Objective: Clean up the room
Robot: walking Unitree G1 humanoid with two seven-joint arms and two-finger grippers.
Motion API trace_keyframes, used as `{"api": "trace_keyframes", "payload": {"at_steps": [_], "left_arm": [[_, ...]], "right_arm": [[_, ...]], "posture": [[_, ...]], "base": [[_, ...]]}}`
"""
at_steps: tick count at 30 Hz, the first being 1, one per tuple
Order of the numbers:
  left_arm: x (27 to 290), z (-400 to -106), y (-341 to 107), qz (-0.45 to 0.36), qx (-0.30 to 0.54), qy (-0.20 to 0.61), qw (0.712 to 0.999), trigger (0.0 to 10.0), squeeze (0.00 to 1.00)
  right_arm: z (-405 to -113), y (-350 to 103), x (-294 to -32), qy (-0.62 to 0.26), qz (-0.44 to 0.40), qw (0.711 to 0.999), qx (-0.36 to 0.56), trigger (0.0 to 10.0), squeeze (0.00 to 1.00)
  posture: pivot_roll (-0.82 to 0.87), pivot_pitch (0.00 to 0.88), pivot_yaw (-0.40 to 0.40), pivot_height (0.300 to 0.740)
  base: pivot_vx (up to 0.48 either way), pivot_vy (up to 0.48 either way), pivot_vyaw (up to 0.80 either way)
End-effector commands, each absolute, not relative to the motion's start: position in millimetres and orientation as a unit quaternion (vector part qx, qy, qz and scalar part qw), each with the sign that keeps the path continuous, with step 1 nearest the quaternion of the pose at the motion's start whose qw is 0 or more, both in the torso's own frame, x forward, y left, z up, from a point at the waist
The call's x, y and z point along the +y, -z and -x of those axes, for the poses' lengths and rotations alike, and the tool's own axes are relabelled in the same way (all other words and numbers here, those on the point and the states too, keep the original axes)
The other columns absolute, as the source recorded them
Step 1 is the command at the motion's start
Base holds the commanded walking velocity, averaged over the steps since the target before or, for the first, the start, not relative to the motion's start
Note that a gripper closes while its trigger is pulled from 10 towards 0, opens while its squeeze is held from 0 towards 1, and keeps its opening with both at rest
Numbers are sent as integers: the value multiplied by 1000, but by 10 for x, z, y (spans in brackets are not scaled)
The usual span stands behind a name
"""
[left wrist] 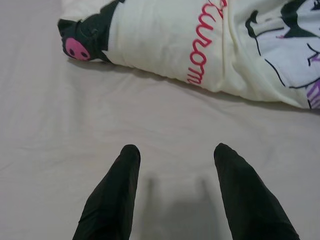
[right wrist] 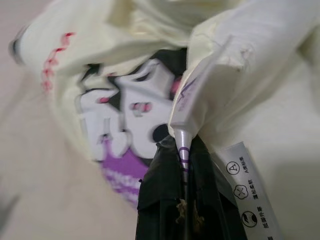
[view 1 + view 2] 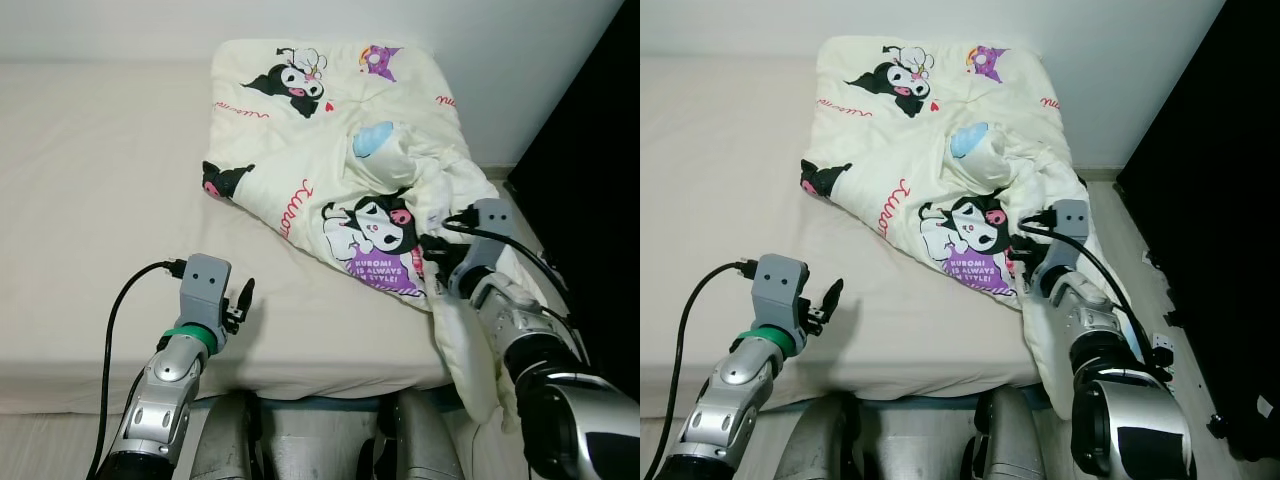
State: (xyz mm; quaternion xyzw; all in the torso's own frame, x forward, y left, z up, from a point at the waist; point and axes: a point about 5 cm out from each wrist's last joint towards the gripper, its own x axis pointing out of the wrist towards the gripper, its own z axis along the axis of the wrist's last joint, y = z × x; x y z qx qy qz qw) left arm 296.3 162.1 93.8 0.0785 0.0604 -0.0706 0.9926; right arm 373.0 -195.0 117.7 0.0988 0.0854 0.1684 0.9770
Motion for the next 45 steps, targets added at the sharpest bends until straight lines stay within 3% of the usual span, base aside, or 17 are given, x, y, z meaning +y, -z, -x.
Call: {"api": "trace_keyframes", "payload": {"at_steps": [1,11,25,28,29,30,31,32,33,34,35,37,38,40,41,42,45], "left_arm": [[1641,-2929,-886,-85,74,71,991,10000,0],[1607,-2915,-863,-80,75,70,992,10000,0],[1671,-2866,-844,-76,78,49,993,10000,0],[1635,-2863,-833,-72,78,47,993,10000,0],[1635,-2863,-833,-72,78,47,993,10000,0],[1610,-2865,-834,-70,78,50,993,10000,0],[1610,-2865,-834,-70,78,50,993,10000,0],[1592,-2873,-839,-70,77,53,993,10000,0],[1592,-2873,-839,-70,77,53,993,10000,0],[1586,-2884,-845,-70,77,54,993,10000,0],[1586,-2884,-845,-70,77,54,993,10000,0],[1584,-2915,-871,-70,74,57,993,10000,0],[1584,-2915,-871,-70,74,57,993,10000,0],[1574,-2947,-908,-71,68,58,993,10000,0],[1574,-2947,-908,-71,68,58,993,10000,0],[1572,-2993,-973,-68,56,53,995,10000,0],[1578,-3025,-1025,-66,47,47,996,10000,0]], "right_arm": [[-3707,-1138,-1915,-184,-94,974,90,0,0],[-3694,-1112,-1847,-211,-91,968,97,0,0],[-3726,-1222,-1333,-331,-85,936,81,0,0],[-3603,-1175,-965,-434,-67,894,84,0,0],[-3603,-1175,-965,-434,-67,894,84,0,0],[-3478,-1119,-759,-496,-57,862,88,0,0],[-3478,-1119,-759,-496,-57,862,88,0,0],[-3322,-1052,-595,-552,-52,827,95,0,0],[-3322,-1052,-595,-552,-52,827,95,0,0],[-3169,-993,-496,-595,-53,796,103,0,0],[-3169,-993,-496,-595,-53,796,103,0,0],[-2860,-910,-427,-666,-68,732,124,0,0],[-2860,-910,-427,-666,-68,732,124,0,0],[-2648,-885,-428,-710,-88,683,146,0,0],[-2648,-885,-428,-710,-88,683,146,0,0],[-2480,-885,-442,-742,-111,640,165,0,0],[-2399,-885,-454,-756,-123,618,177,0,0]], "posture": [[133,130,32,600],[136,123,14,600],[144,128,-20,600],[142,129,-16,600],[142,129,-16,600],[138,134,-13,600],[138,134,-13,600],[135,135,-11,600],[135,135,-11,600],[130,138,-7,600],[130,138,-7,600],[115,141,-3,600],[115,141,-3,600],[110,142,-2,600],[110,142,-2,600],[107,142,-2,600],[107,141,-3,600]], "base": [[0,0,0],[0,0,0],[0,0,0],[0,0,0],[0,0,0],[0,0,0],[0,0,0],[0,0,0],[0,0,0],[0,0,0],[0,0,0],[0,0,0],[0,0,0],[0,0,0],[0,0,0],[0,0,0],[0,0,0]]}}
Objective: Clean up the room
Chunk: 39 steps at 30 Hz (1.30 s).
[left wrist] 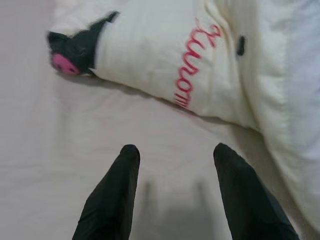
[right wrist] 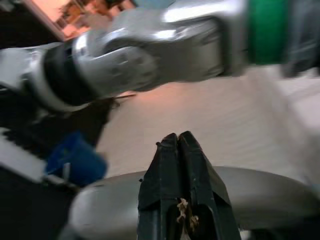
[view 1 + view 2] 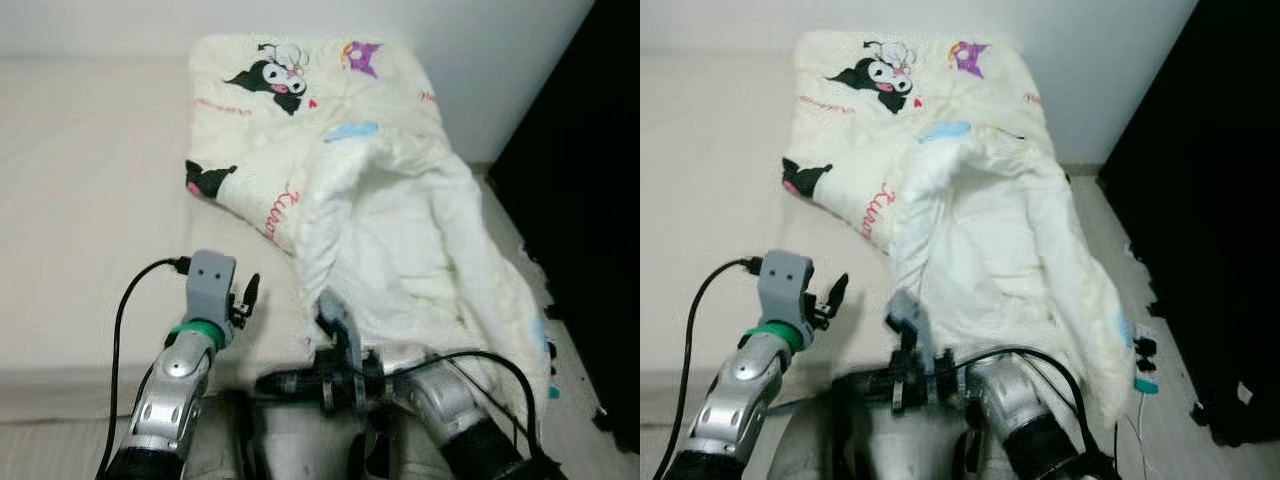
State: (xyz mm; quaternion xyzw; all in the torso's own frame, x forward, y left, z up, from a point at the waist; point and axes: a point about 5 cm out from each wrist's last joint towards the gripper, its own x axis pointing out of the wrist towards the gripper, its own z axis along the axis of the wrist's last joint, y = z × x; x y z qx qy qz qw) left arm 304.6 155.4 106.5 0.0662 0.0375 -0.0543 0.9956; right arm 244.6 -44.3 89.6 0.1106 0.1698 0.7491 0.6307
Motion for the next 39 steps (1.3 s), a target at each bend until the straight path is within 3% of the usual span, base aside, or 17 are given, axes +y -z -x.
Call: {"api": "trace_keyframes", "payload": {"at_steps": [1,6,8,9,10,11,12,13,14,15,16,18,19,27,28,29,39], "left_arm": [[1587,-3061,-1098,-64,33,38,997,10000,0],[1590,-3125,-1296,-53,0,28,998,10000,0],[1475,-3133,-1399,-45,-13,56,997,10000,0],[1475,-3133,-1399,-45,-13,56,997,10000,0],[1391,-3139,-1438,-44,-17,73,996,10000,0],[1306,-3161,-1459,-39,-19,84,996,10000,157],[1306,-3161,-1459,-39,-19,84,996,10000,157],[1233,-3193,-1466,-40,-18,90,995,10000,176],[1169,-3234,-1465,-40,-16,96,994,10000,529],[1169,-3234,-1465,-40,-16,96,994,10000,529],[1109,-3283,-1457,-45,-12,101,994,10000,859],[1074,-3313,-1451,-48,-10,105,993,10000,859],[1043,-3352,-1436,-55,-4,108,993,10000,1000],[880,-3548,-1410,-73,23,117,990,10000,1000],[817,-3586,-1403,-70,35,126,989,10000,361],[752,-3618,-1402,-65,45,137,987,10000,0],[443,-3719,-1500,-15,64,190,980,10000,0]], "right_arm": [[-2316,-882,-466,-768,-133,598,187,0,0],[-2359,-778,-447,-740,-111,634,198,0,0],[-2604,-753,-462,-670,-78,716,178,10000,0],[-2604,-753,-462,-670,-78,716,178,10000,0],[-2745,-784,-499,-627,-65,760,160,10000,0],[-2904,-822,-580,-567,-63,809,142,10000,0],[-2904,-822,-580,-567,-63,809,142,10000,0],[-3031,-867,-687,-504,-70,851,126,10000,0],[-3129,-900,-822,-443,-72,887,110,10000,0],[-3129,-900,-822,-443,-72,887,110,10000,0],[-3206,-951,-986,-378,-76,918,88,10000,0],[-3241,-986,-1091,-340,-78,934,74,10000,0],[-3256,-1047,-1186,-315,-84,944,50,10000,0],[-3248,-1253,-1616,-212,-89,973,-32,10000,0],[-3249,-1245,-1720,-181,-83,979,-38,10000,0],[-3248,-1237,-1821,-153,-78,984,-43,10000,0],[-3258,-1212,-2073,-80,-64,994,-44,10000,0]], "posture": [[105,141,-5,600],[104,142,-8,600],[103,143,-7,600],[103,143,-7,600],[103,143,-7,600],[100,146,-6,600],[100,146,-6,600],[96,148,-5,600],[88,150,-3,600],[88,150,-3,600],[85,153,-3,600],[85,153,-3,600],[78,156,-3,600],[55,161,-3,600],[47,163,-1,600],[40,165,2,600],[25,169,5,600]], "base": [[0,0,0],[0,0,0],[0,0,0],[0,0,0],[0,0,0],[0,0,0],[0,0,0],[0,0,0],[0,0,0],[0,0,0],[0,0,0],[0,0,0],[0,0,0],[0,0,0],[0,0,0],[0,0,0],[0,0,0]]}}
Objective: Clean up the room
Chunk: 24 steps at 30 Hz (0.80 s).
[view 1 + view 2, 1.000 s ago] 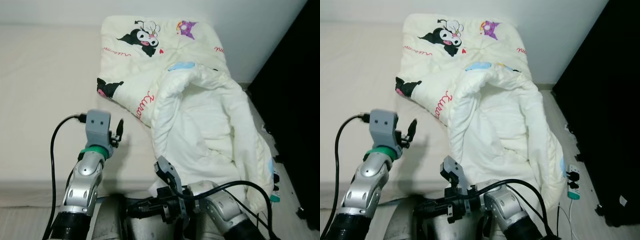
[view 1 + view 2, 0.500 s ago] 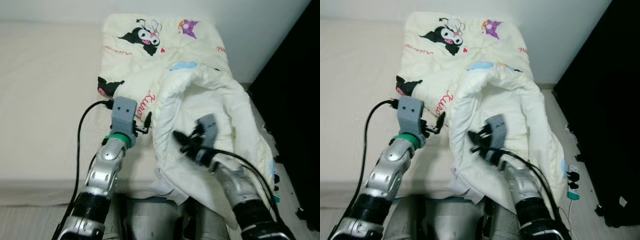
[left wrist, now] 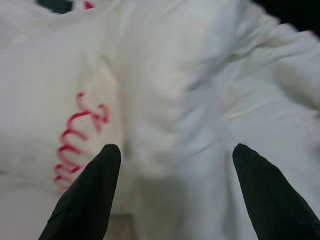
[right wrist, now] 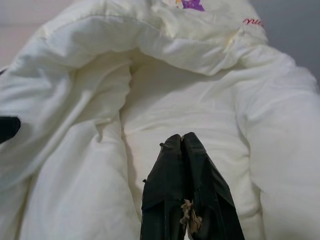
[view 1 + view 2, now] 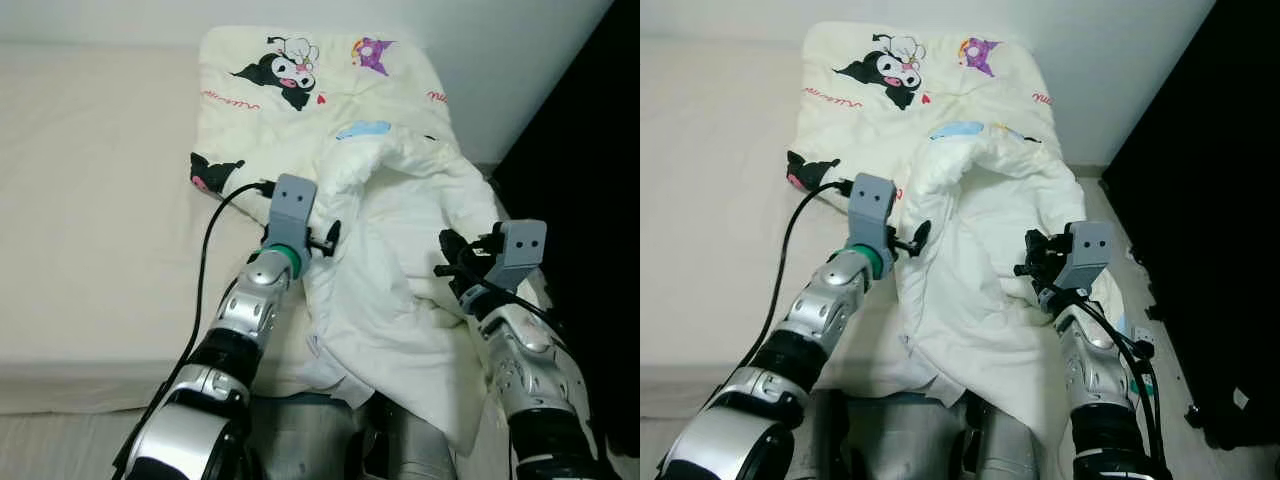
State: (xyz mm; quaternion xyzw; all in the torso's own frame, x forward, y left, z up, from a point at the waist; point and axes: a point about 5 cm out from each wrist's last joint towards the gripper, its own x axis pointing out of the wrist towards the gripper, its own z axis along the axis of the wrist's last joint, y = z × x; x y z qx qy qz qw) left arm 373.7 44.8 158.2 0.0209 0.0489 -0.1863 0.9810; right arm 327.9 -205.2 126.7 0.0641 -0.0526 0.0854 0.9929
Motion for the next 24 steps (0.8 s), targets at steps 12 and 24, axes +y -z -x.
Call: {"api": "trace_keyframes", "payload": {"at_steps": [12,24], "left_arm": [[233,-3821,-1638,-128,26,142,981,0,0],[250,-3783,-1389,-115,99,151,977,0,0]], "right_arm": [[-3241,-1201,-2016,-75,-75,993,-48,10000,0],[-3267,-1193,-2005,-66,-85,993,-52,10000,0]], "posture": [[13,182,20,600],[22,187,27,600]], "base": [[0,0,0],[0,0,0]]}}
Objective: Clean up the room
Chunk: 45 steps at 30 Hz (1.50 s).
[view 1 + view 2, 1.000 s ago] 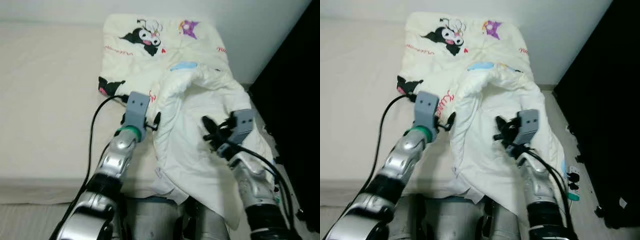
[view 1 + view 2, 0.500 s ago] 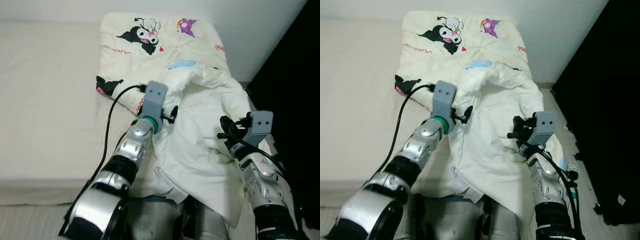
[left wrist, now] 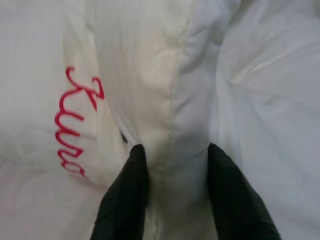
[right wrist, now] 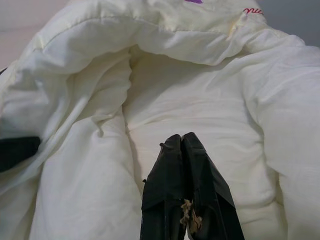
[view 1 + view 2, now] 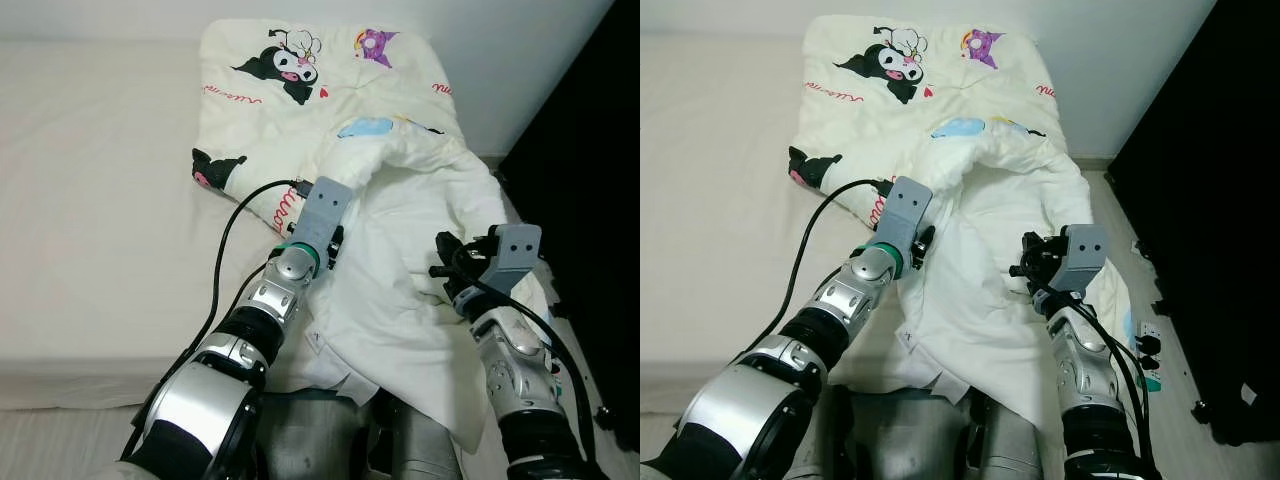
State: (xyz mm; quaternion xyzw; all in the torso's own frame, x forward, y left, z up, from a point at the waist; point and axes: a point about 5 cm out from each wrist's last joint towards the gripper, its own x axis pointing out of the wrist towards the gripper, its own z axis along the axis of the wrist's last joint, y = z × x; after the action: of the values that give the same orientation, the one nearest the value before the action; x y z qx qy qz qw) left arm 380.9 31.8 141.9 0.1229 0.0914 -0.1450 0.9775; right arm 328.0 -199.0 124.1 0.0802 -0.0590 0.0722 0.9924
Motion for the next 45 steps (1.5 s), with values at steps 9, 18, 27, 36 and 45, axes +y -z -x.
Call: {"api": "trace_keyframes", "payload": {"at_steps": [9,18,27,36,45], "left_arm": [[479,-3864,-1523,-111,62,138,982,0,0],[916,-3788,-1504,-145,29,143,979,0,0],[1653,-3466,-1505,-213,60,174,960,0,0],[2508,-2837,-1108,-166,173,52,969,0,0],[2791,-2625,-871,-157,211,-37,964,0,0]], "right_arm": [[-3288,-1208,-2015,-63,-84,993,-54,10000,0],[-3306,-1241,-2020,-64,-77,993,-58,10000,0],[-3321,-1273,-2062,-69,-64,994,-61,10000,0],[-3326,-1271,-2159,-56,-62,995,-60,10000,0],[-3315,-1247,-2164,-56,-62,995,-56,10000,0]], "posture": [[50,191,27,600],[66,200,28,600],[95,209,32,600],[101,221,33,600],[98,224,28,600]], "base": [[0,0,0],[0,0,0],[0,0,0],[0,0,0],[0,0,0]]}}
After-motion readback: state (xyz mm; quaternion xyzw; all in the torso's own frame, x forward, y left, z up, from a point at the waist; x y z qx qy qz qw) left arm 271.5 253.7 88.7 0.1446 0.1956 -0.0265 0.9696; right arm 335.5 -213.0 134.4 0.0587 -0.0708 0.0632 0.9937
